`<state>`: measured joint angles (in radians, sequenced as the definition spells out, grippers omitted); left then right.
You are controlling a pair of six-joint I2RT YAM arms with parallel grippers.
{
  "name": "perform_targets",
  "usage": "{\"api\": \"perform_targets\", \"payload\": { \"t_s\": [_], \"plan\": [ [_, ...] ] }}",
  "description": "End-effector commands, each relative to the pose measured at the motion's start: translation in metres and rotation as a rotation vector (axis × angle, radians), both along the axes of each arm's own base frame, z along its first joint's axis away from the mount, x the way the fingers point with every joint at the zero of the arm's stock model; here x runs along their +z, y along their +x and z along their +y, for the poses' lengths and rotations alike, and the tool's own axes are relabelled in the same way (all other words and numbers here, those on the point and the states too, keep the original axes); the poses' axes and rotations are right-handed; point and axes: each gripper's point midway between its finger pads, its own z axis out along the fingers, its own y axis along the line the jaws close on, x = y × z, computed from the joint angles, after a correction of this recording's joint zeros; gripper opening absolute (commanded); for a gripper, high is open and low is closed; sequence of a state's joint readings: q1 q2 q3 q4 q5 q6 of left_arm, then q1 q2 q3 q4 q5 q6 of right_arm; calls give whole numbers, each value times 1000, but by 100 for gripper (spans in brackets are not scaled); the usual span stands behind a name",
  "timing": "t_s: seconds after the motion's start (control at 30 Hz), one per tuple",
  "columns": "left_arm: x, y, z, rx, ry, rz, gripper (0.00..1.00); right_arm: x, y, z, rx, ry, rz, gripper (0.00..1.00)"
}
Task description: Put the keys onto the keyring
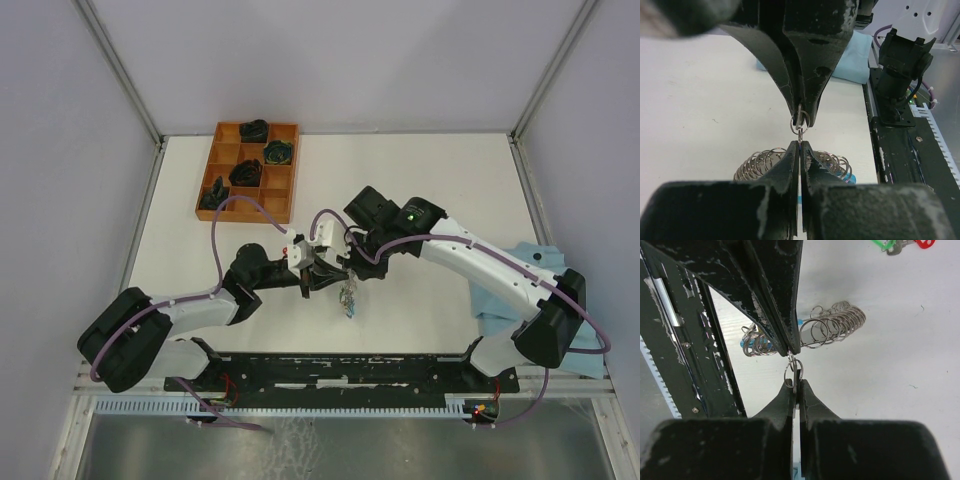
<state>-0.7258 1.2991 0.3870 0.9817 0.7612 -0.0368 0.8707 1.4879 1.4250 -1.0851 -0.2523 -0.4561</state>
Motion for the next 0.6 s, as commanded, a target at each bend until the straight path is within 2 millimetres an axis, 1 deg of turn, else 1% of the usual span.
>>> {"api": "perform_targets", "payload": {
  "t_s": [0.0, 0.1, 0.2, 0.37, 0.57],
  "plan": [
    [22, 5, 1, 30, -53, -69, 3, 6, 8, -4, -66, -19, -42, 1],
    [23, 6, 4, 54, -58, -80, 3, -5, 4, -13, -119, -69, 8, 1],
    [28, 7, 6, 66, -74, -90, 3, -13, 0, -19, -162, -100, 56, 1],
    [33, 7, 8, 82, -107, -92, 3, -19, -3, -21, -207, -98, 103, 1],
    [36, 5, 9, 90, -126, -96, 3, -31, -7, -20, -236, -103, 167, 1]
  ]
}}
